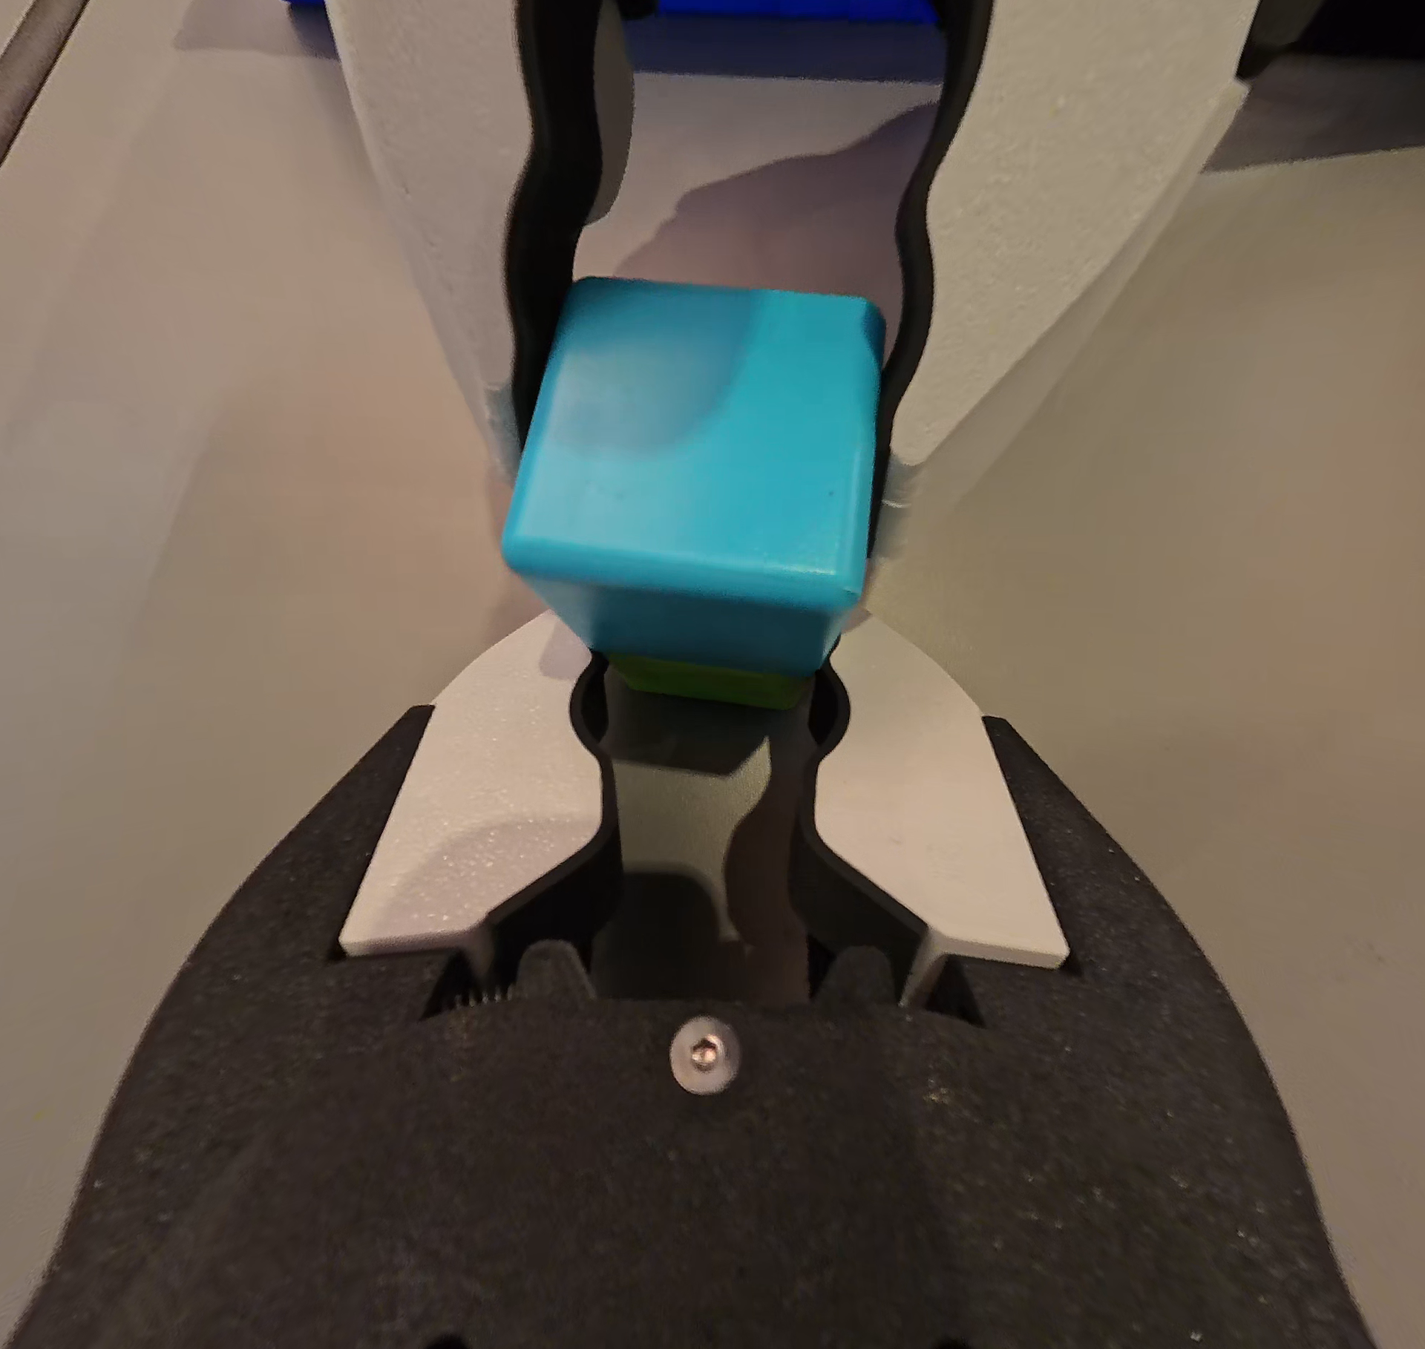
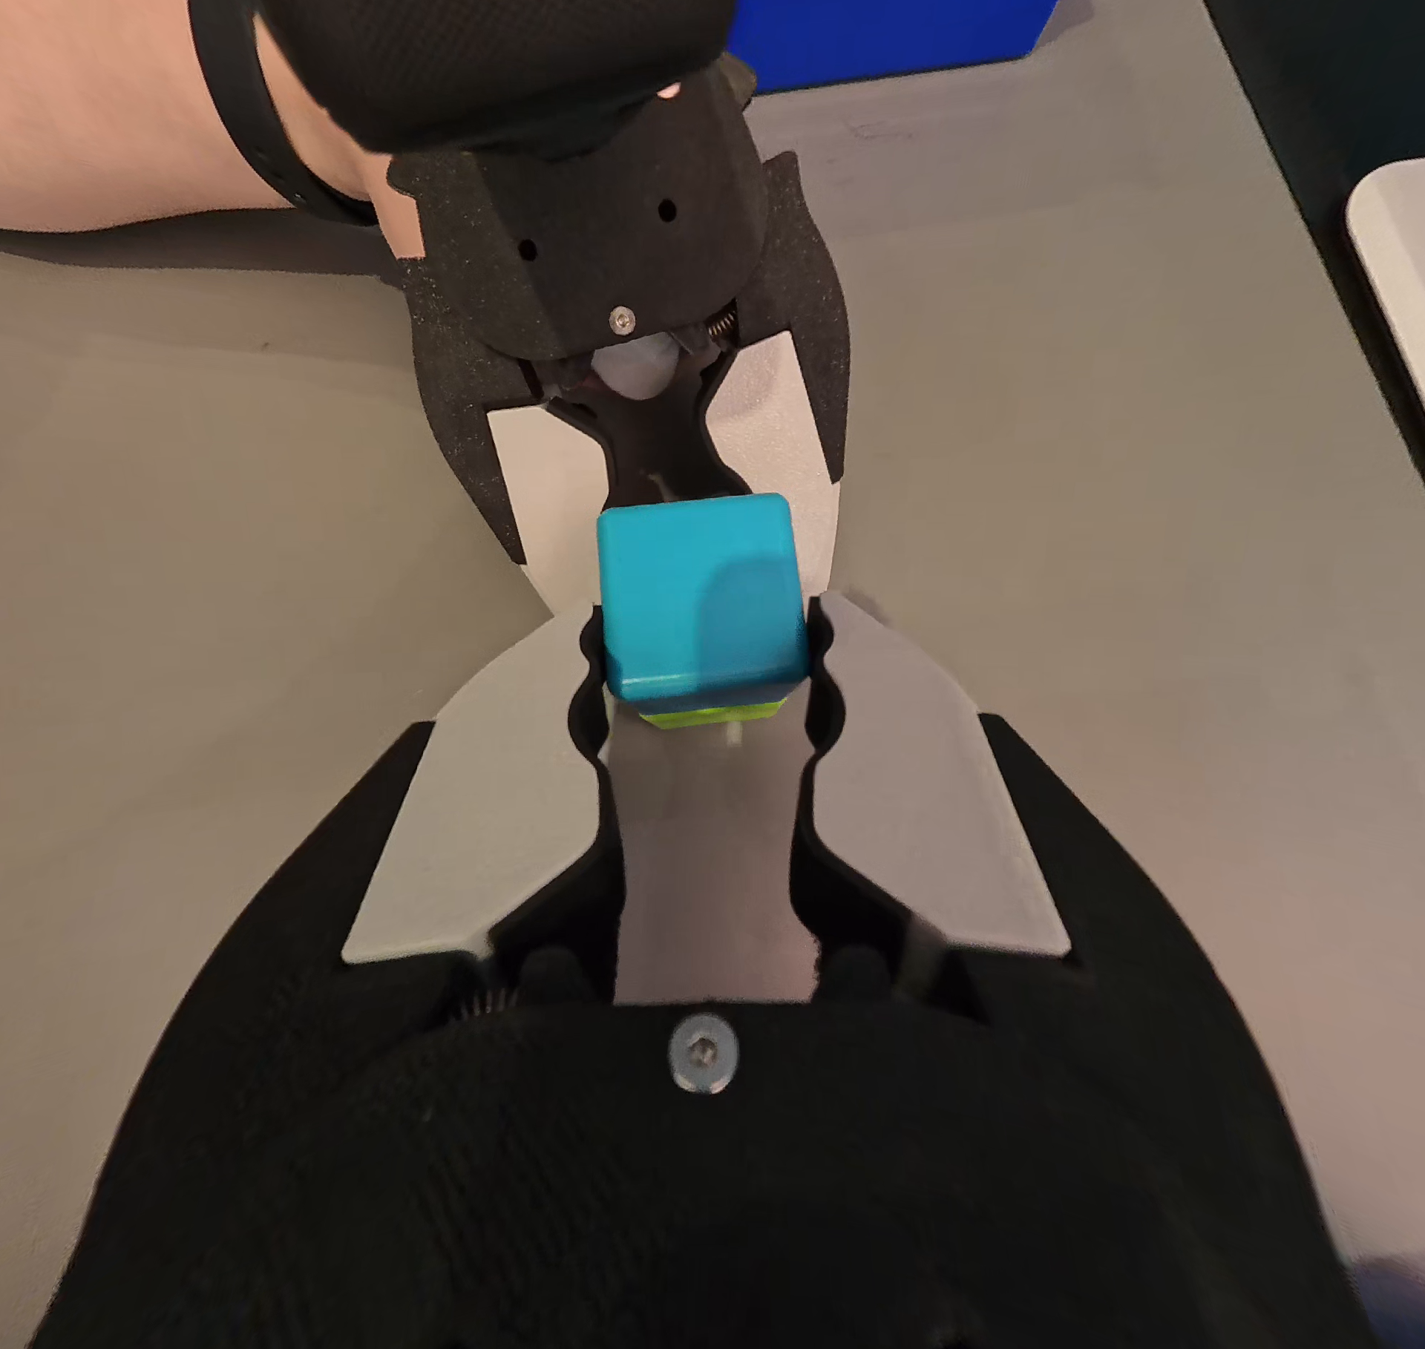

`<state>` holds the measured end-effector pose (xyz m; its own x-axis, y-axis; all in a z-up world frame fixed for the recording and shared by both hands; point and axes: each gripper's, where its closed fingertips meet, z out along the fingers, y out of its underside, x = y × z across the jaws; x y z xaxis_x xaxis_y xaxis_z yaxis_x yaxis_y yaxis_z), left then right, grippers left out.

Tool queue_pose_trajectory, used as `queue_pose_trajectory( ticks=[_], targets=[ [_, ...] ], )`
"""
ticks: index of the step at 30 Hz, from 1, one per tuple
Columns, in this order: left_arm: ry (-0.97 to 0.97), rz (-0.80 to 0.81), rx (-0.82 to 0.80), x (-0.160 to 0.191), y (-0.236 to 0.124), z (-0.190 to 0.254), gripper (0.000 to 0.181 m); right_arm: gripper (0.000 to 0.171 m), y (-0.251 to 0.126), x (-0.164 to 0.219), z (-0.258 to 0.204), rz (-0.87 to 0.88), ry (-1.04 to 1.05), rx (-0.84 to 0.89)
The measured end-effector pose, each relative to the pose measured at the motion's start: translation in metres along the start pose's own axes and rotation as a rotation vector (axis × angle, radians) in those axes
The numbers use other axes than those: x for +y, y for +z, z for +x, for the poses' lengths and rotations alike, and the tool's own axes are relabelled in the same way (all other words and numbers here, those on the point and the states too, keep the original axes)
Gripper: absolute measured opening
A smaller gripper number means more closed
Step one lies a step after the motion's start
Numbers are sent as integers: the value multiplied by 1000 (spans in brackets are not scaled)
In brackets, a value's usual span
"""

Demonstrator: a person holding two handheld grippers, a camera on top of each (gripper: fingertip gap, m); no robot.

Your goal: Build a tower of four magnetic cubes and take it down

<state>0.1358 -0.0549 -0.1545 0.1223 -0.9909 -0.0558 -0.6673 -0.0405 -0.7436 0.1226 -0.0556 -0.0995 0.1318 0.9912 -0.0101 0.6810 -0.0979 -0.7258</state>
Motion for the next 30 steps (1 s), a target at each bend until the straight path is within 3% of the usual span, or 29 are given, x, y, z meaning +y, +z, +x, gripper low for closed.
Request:
queue_pose_trajectory(
  ticks=[13,17,21,23,26,30],
  targets=[
    [1,0,6,-1,1,0,51,50,-19,-12,5,22,126,16],
    [-1,0,5,-1,1,0,51,50,-67,-21,21,62,155,137],
    [-2,0,4,-1,1,0,50,50,-156,-26,49,211,220,363],
    [-2,0,4,-1,1,0,50,50,-209,-11,79,302,312,577],
    [-5,0,4,-1,1,0,51,50,-257,55,131,300,548,891],
    [-6,0,2,-1,1,0,51,50,-225,129,164,132,769,925]
  ],
)
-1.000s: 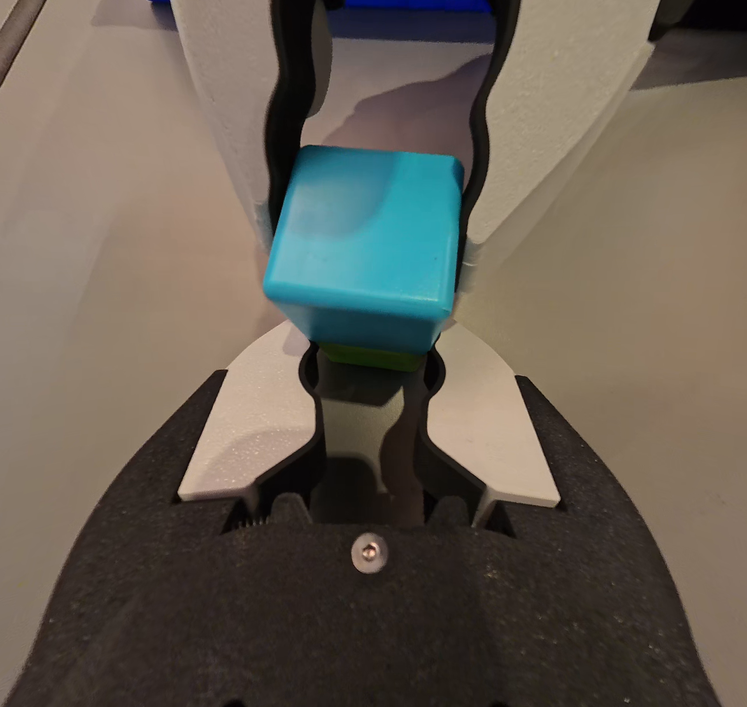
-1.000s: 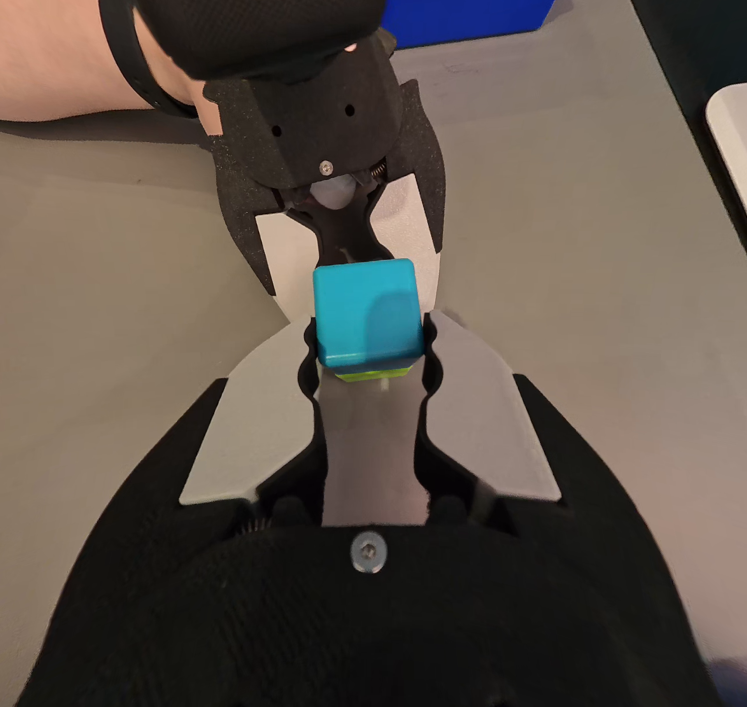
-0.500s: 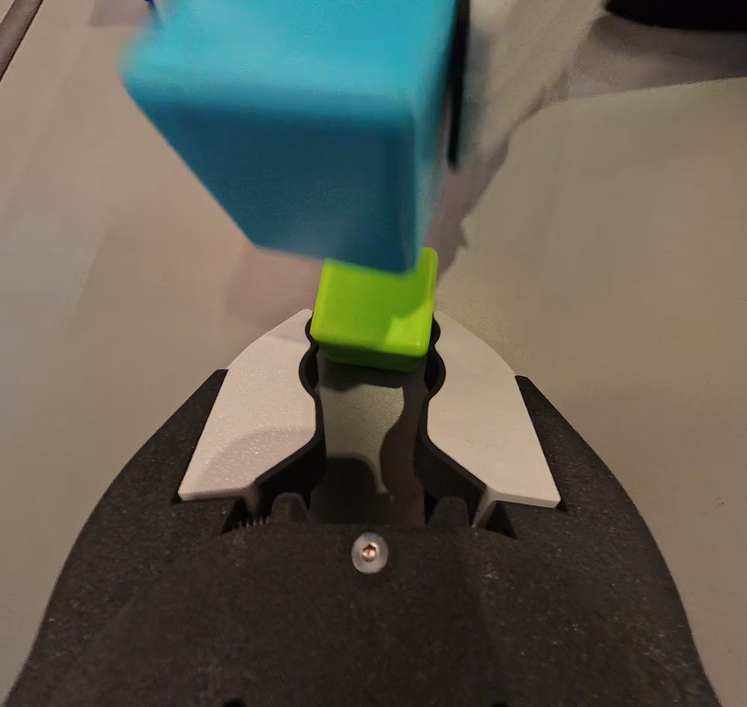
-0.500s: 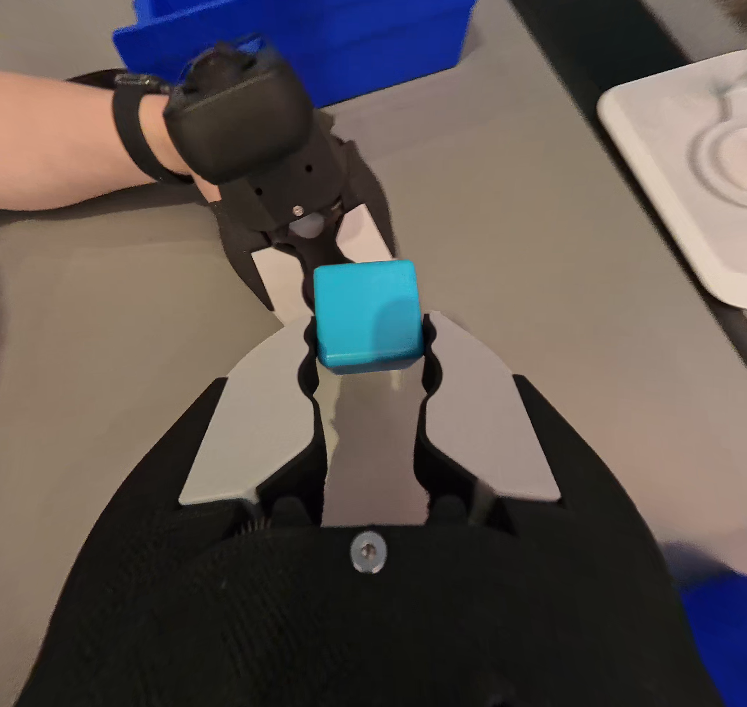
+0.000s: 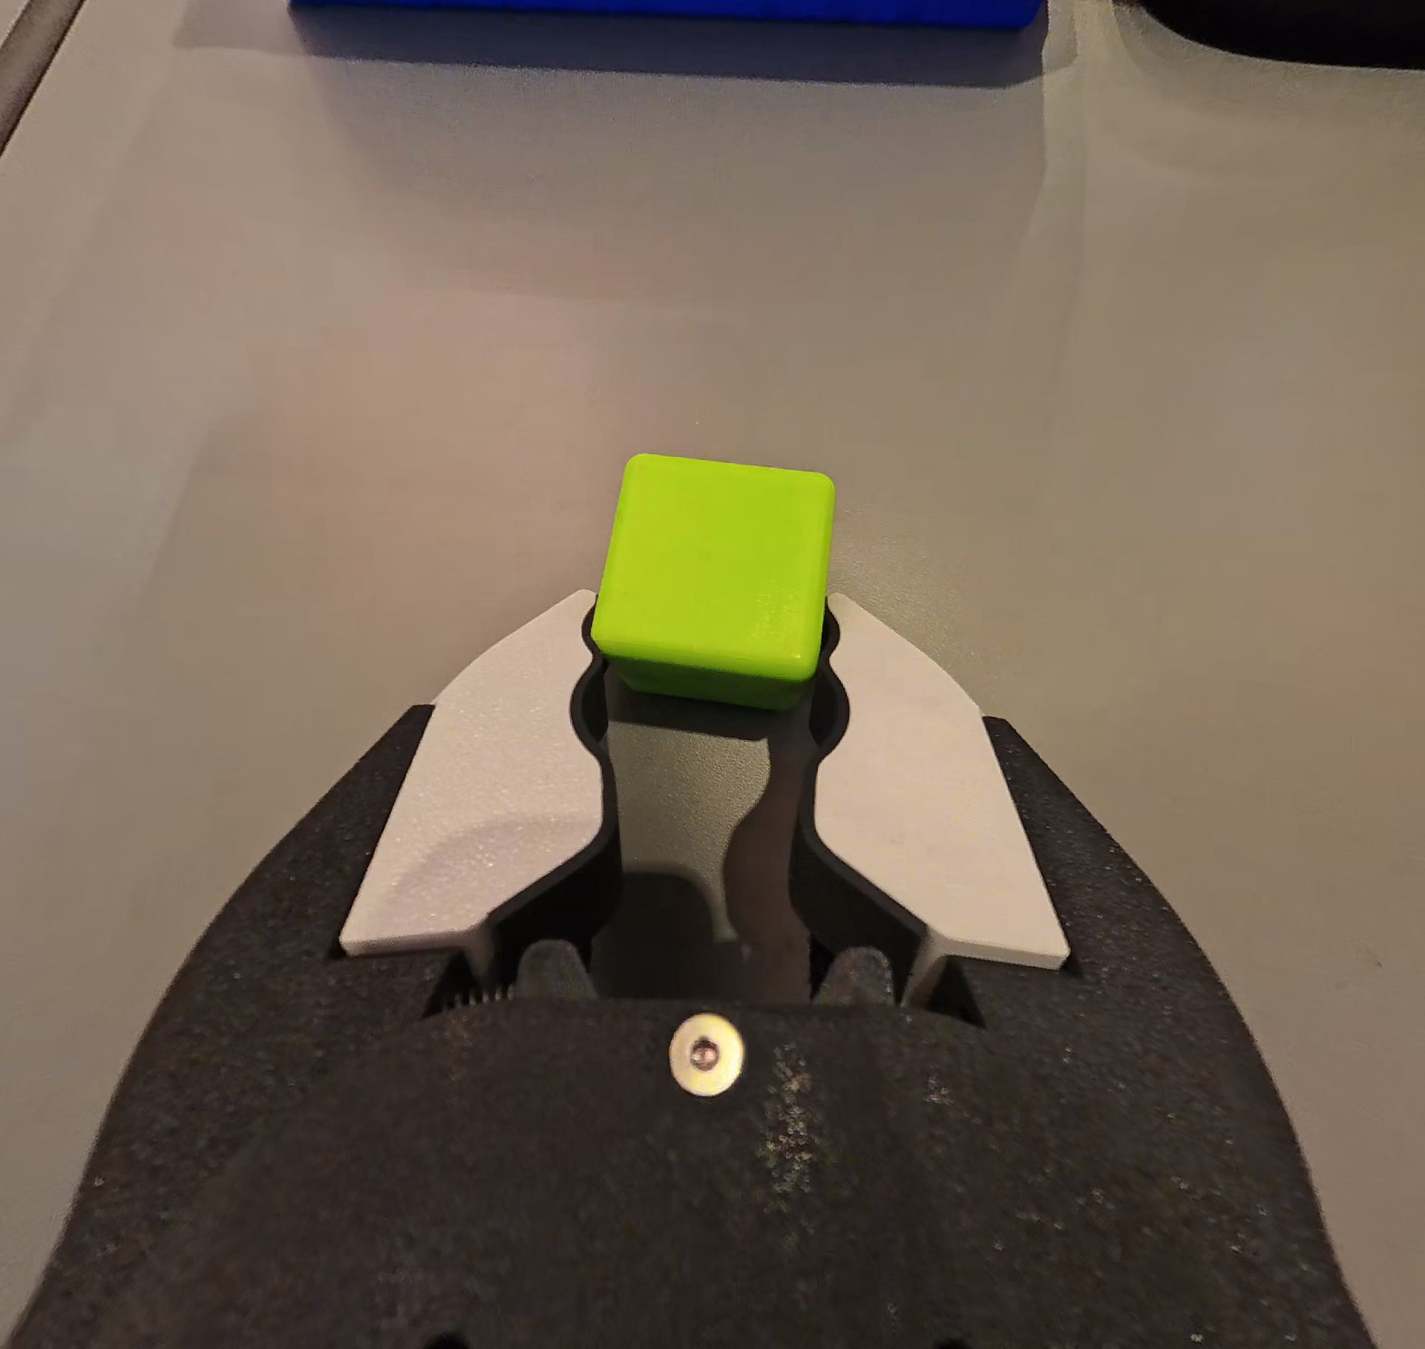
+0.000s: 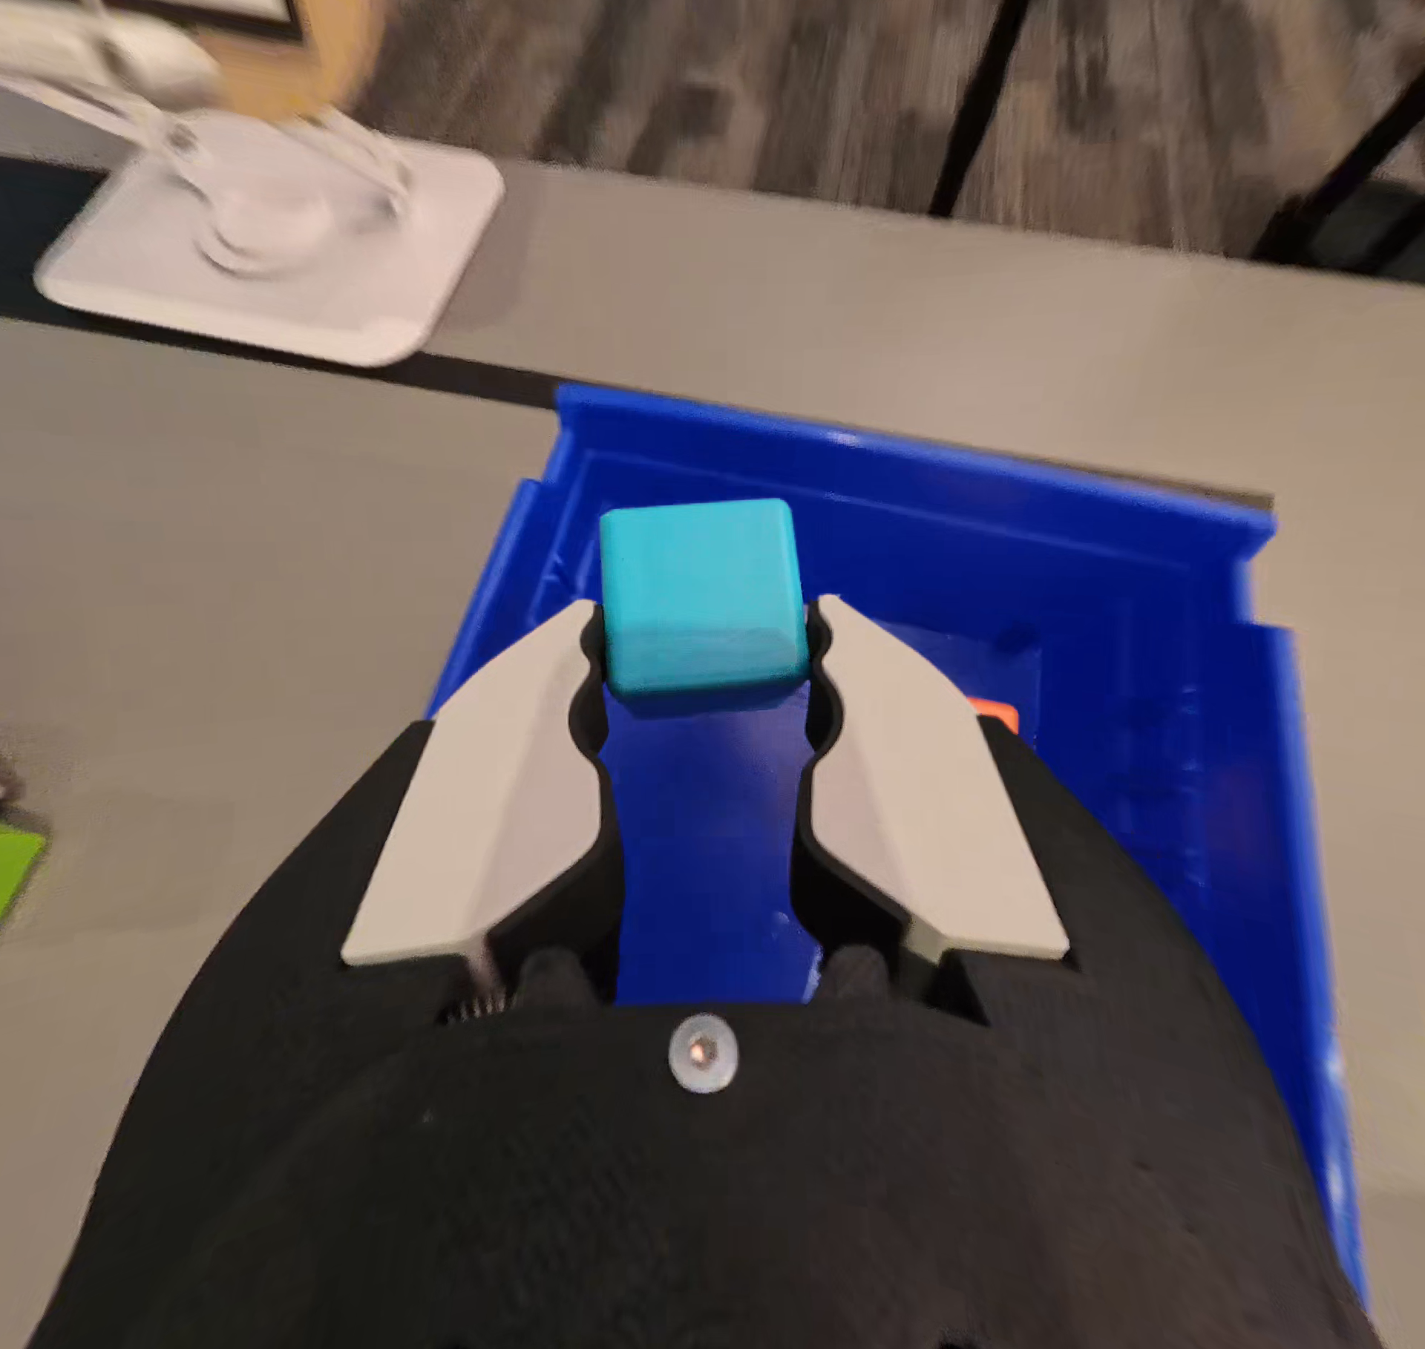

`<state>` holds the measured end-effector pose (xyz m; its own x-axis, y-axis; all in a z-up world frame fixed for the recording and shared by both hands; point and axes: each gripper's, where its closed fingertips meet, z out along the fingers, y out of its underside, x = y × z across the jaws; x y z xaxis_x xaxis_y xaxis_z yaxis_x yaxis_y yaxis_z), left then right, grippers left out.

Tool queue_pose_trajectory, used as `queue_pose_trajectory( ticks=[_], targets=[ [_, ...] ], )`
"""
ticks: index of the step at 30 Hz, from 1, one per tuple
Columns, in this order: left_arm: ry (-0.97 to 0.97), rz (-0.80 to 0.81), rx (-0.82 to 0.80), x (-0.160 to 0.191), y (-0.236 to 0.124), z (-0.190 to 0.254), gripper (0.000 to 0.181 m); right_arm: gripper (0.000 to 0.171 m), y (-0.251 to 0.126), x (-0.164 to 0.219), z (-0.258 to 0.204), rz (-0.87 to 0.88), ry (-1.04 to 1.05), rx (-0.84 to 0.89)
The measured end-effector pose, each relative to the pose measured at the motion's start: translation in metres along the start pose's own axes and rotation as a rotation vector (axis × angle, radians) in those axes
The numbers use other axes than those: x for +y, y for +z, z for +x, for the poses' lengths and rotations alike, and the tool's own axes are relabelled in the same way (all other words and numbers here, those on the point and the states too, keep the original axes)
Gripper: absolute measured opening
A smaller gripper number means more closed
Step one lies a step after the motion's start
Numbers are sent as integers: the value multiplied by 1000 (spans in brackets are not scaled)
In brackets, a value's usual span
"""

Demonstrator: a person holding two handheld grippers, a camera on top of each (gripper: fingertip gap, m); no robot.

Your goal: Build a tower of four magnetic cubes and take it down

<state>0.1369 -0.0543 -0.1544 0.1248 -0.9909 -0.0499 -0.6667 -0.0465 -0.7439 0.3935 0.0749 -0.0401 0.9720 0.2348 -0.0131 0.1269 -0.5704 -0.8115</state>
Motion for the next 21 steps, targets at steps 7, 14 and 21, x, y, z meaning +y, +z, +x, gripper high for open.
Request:
queue_pose_trajectory(
  ticks=[7,14,21],
  targets=[
    [-5,-1,-3,-1,1,0,50,50,50,34,1,-142,28,46],
    [-5,-1,-5,-2,2,1,51,50,72,59,-2,-230,29,25],
    [2,-1,-2,-2,2,2,51,59,58,47,2,-191,-28,3]
  ],
)
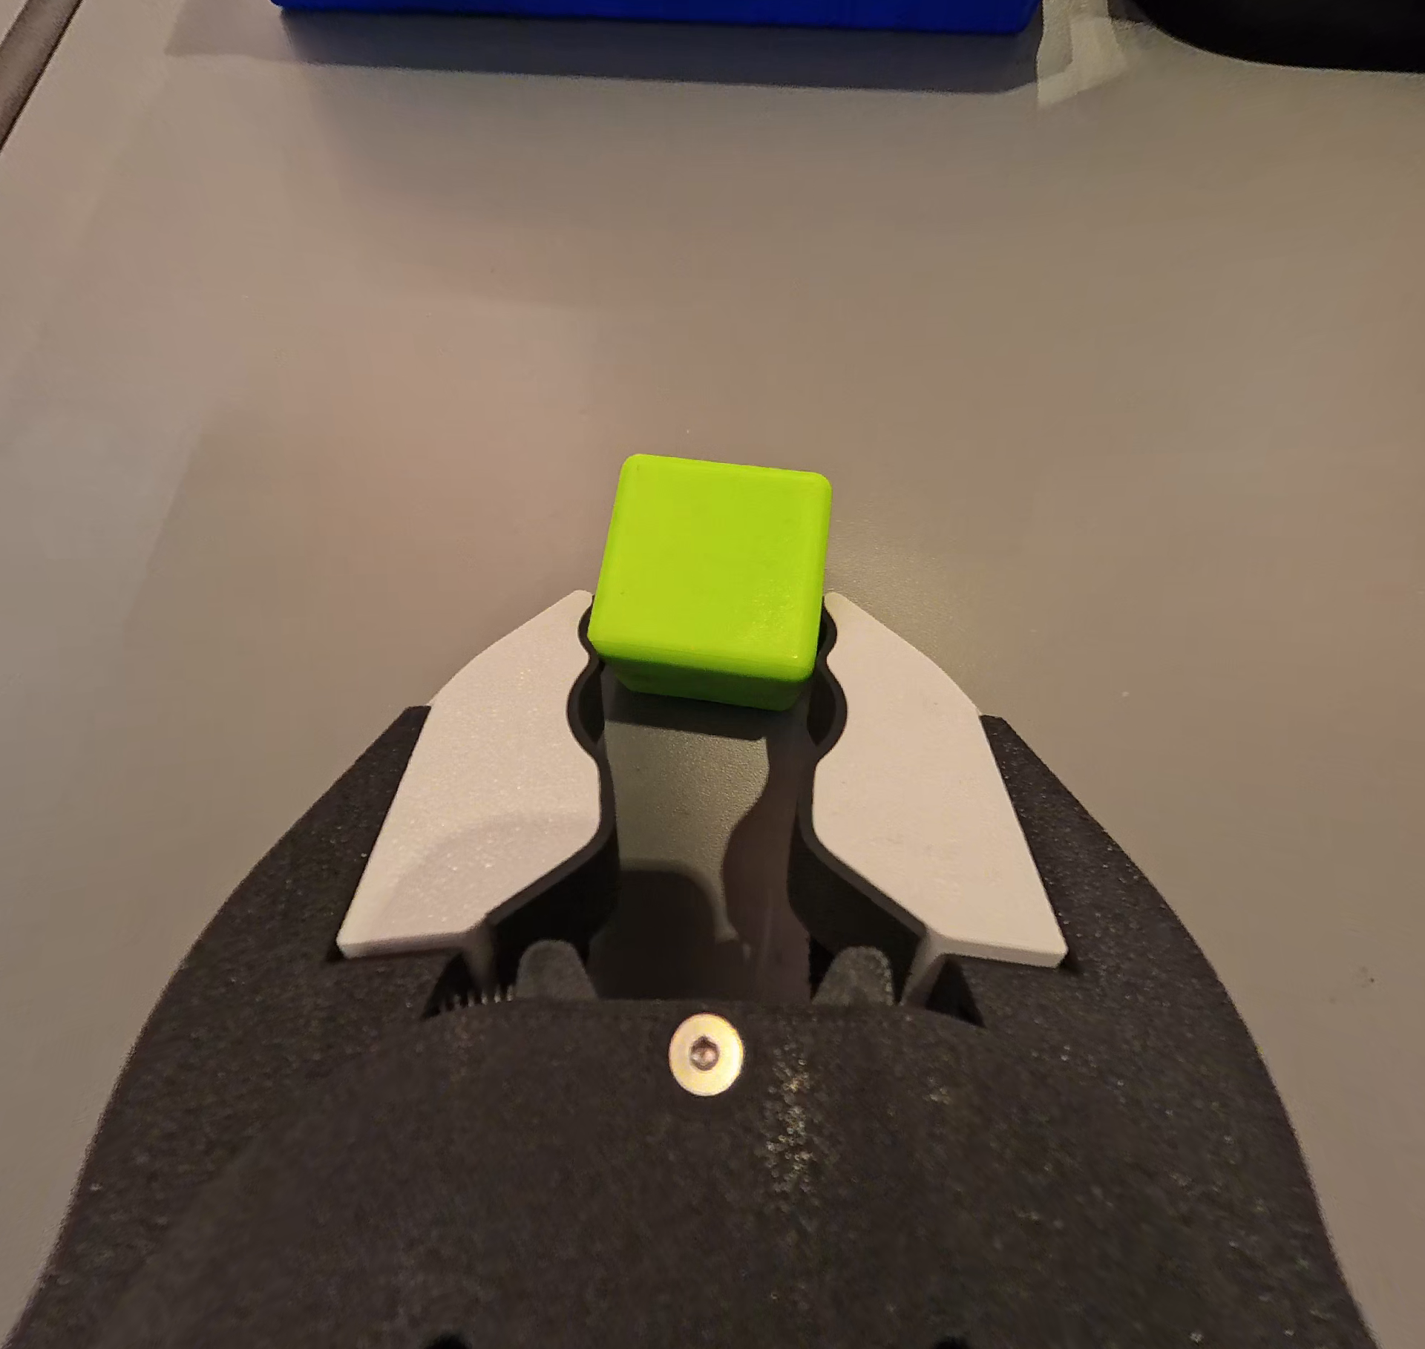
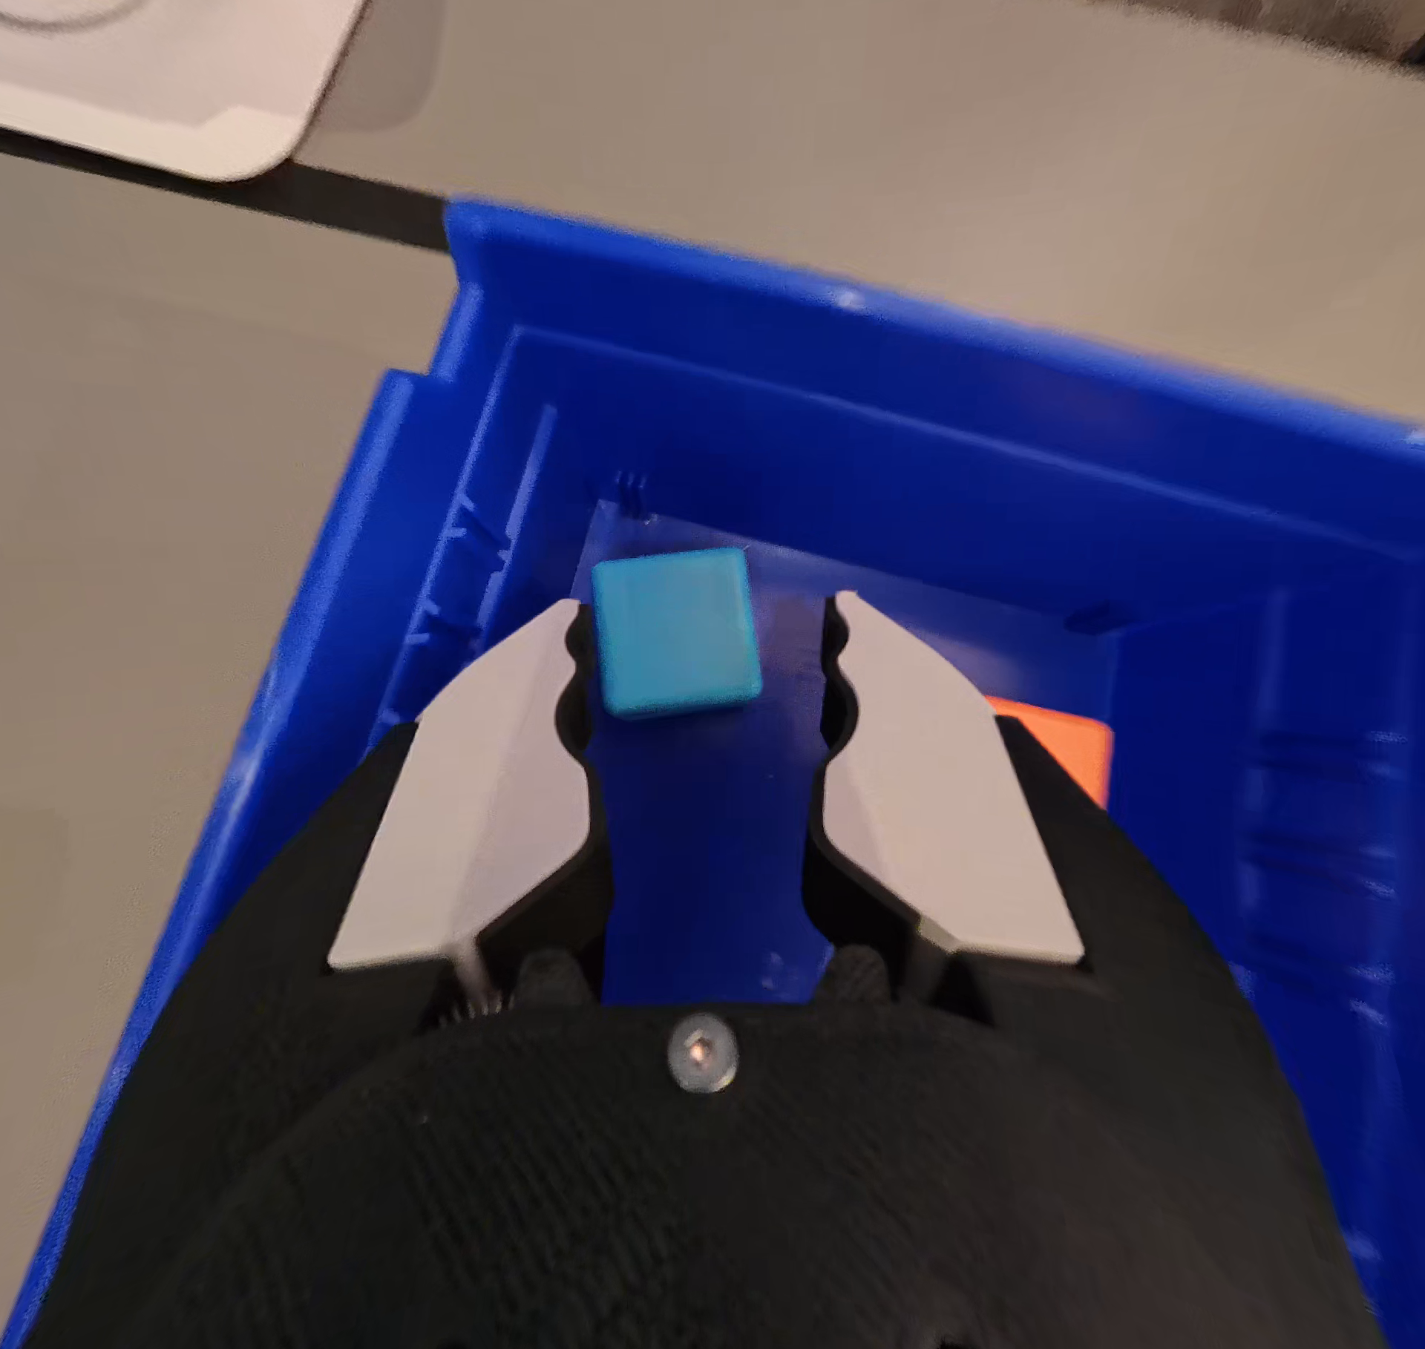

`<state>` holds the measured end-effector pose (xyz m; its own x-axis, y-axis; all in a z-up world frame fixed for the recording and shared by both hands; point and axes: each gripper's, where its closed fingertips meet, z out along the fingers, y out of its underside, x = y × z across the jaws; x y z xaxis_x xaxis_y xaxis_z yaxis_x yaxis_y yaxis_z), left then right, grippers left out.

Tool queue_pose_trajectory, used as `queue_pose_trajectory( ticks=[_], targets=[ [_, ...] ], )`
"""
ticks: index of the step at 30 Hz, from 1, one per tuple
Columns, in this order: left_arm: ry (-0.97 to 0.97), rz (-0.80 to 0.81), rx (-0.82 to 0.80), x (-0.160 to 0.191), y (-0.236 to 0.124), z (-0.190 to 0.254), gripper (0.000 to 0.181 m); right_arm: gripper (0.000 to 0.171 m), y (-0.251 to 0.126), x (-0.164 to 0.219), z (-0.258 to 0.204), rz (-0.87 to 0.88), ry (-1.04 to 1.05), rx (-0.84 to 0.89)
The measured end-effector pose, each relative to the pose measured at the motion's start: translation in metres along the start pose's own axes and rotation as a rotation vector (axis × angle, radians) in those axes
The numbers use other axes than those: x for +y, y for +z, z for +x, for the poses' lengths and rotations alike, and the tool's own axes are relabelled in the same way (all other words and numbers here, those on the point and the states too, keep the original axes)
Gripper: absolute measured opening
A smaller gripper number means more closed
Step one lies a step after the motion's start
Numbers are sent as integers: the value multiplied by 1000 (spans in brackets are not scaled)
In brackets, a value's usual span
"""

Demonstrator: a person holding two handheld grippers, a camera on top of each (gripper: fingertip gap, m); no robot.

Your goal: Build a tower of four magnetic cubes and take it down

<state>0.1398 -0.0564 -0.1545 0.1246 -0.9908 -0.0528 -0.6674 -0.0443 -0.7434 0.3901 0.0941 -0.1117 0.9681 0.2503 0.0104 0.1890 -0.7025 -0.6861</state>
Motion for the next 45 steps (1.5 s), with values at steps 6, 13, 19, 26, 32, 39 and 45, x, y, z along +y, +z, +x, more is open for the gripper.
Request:
queue_pose_trajectory(
  ticks=[6,13,19,26,32,39,45],
  targets=[
    [24,-4,19,1,-1,5,57,56,-98,-62,-33,321,-175,-137],
    [12,-86,-22,3,-20,5,75,61,-178,-39,-220,440,-625,-903],
    [-61,-188,-85,-1,-50,4,76,64,-134,3,-274,247,-808,-932],
    [14,-213,-110,-8,-79,10,75,66,-96,34,-295,116,-884,-897],
    [3,-141,-76,-13,-98,11,73,67,-64,52,-294,11,-904,-818],
    [-21,-123,-88,-8,-109,3,72,65,-45,72,-295,-84,-968,-743],
    [-17,-114,-95,-8,-114,2,72,50,-39,74,-294,-113,-944,-733]
  ],
)
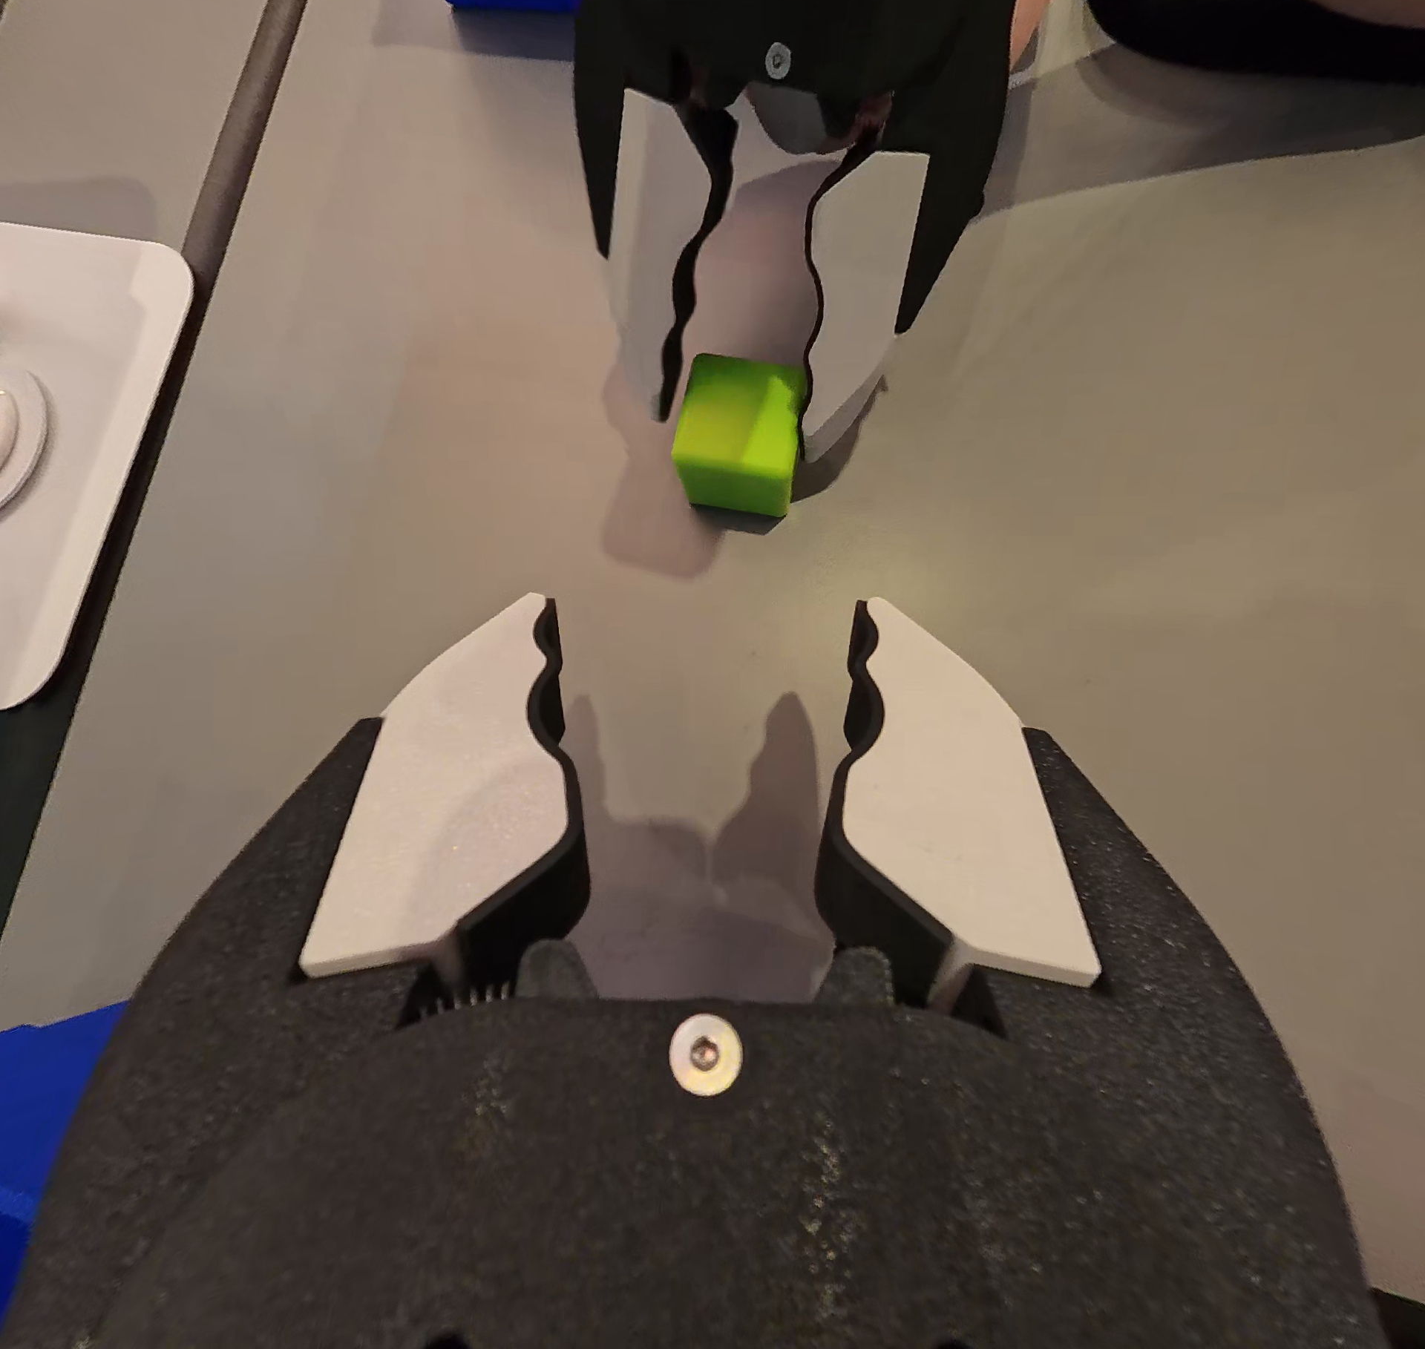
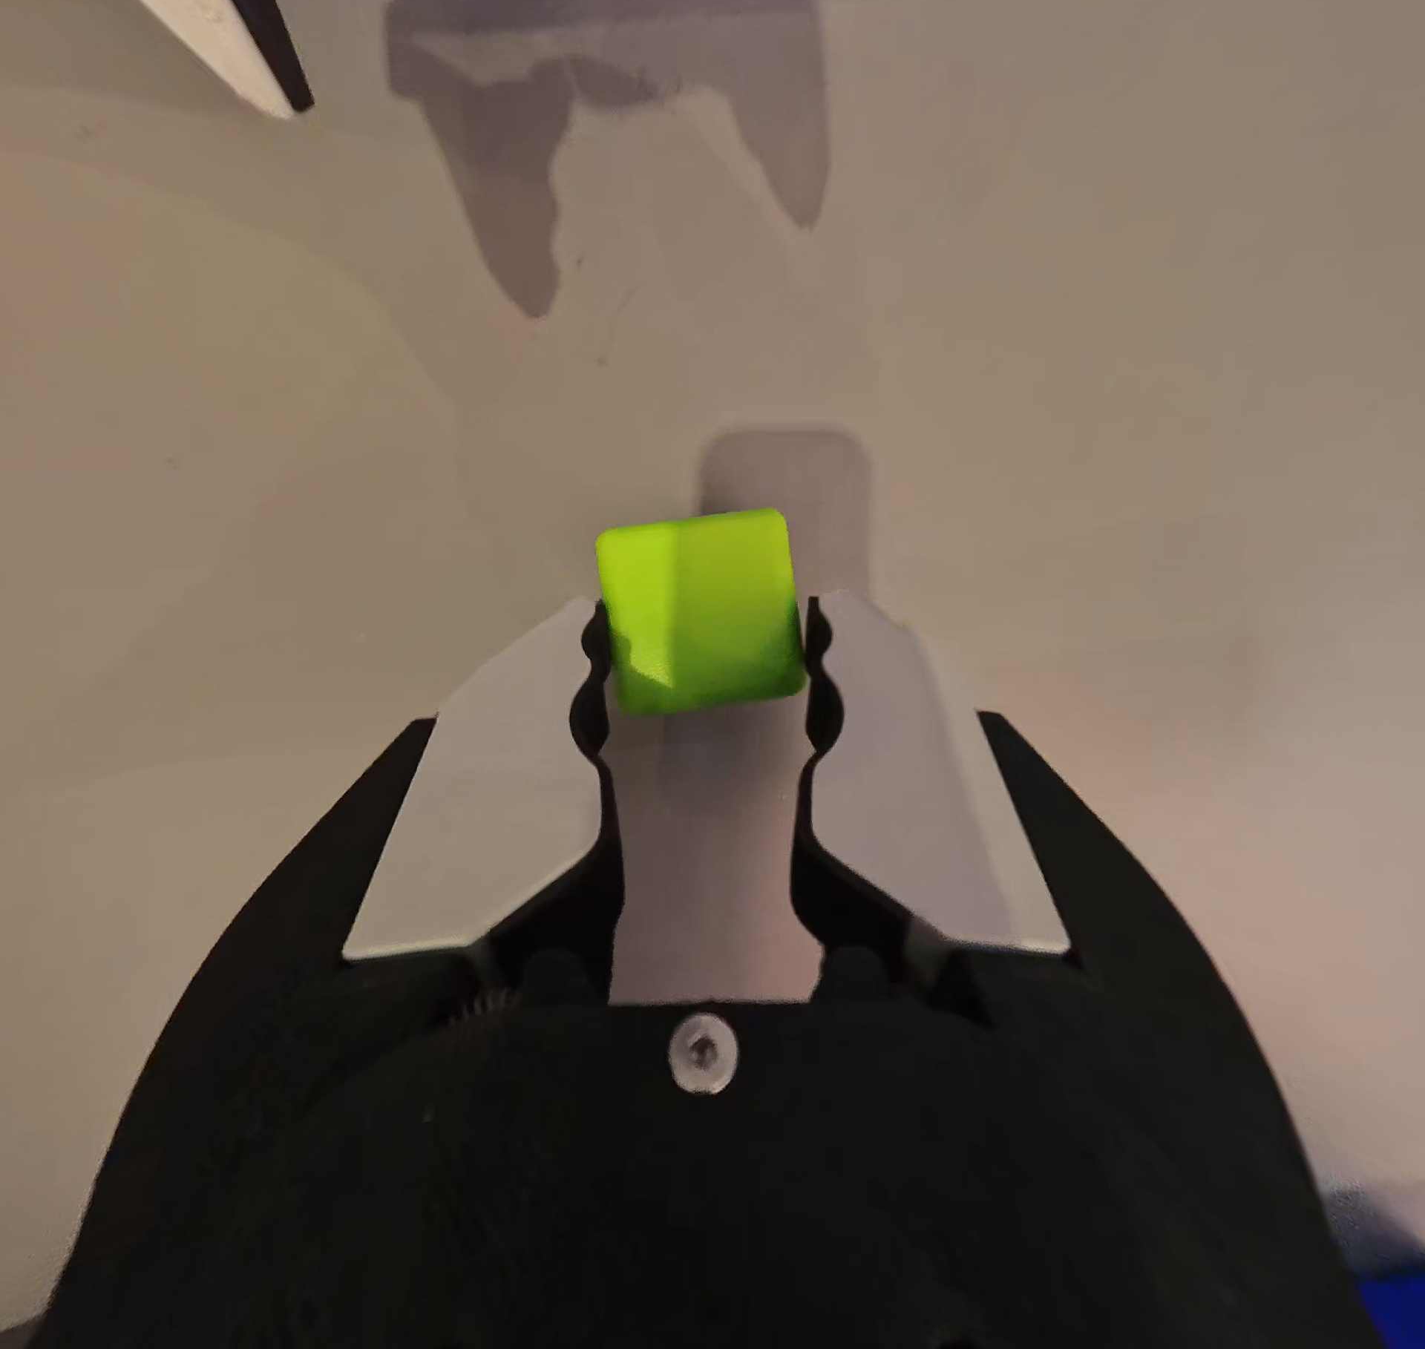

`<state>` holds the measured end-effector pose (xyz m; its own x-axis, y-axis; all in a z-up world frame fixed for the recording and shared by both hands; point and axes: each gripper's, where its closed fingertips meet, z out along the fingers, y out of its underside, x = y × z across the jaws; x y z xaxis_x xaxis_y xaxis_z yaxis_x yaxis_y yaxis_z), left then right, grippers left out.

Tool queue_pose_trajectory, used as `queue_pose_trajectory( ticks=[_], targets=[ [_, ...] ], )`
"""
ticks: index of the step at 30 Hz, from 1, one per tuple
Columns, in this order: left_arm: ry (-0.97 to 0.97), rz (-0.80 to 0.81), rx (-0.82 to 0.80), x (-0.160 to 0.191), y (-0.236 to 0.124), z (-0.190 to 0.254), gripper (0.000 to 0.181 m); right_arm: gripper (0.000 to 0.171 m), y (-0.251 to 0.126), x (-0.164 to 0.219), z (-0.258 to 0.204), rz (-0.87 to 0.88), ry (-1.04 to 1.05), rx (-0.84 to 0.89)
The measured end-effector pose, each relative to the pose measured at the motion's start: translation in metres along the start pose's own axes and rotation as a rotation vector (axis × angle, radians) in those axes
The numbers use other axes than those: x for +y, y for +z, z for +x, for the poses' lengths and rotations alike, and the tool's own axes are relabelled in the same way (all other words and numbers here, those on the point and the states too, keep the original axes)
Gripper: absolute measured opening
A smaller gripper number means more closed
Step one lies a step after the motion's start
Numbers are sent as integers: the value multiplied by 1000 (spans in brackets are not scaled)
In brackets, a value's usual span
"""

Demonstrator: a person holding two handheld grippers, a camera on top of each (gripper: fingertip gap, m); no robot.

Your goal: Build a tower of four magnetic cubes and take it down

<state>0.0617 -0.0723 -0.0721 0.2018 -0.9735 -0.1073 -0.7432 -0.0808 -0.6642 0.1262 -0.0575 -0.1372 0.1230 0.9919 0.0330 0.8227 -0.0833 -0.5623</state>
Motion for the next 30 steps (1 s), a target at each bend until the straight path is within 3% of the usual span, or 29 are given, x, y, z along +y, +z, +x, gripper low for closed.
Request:
queue_pose_trajectory(
  ticks=[6,11,14,17,20,23,30],
  targets=[
    [-8,17,-23,1,-7,-6,71,49,-21,-17,-2,73,19,-7],
    [-8,53,-22,-5,-13,-6,70,49,-142,-39,8,266,12,178],
    [-6,55,-11,-6,-11,-4,70,49,-223,-7,13,360,30,316],
    [-8,55,4,-7,-7,-2,69,49,-264,58,18,336,117,386],
    [-1,47,12,-7,-4,1,69,49,-255,123,24,239,228,330],
    [3,50,22,-10,-2,4,68,49,-221,164,31,115,323,230],
    [4,60,27,-12,-3,6,67,49,-153,184,27,-11,275,5]
  ],
)
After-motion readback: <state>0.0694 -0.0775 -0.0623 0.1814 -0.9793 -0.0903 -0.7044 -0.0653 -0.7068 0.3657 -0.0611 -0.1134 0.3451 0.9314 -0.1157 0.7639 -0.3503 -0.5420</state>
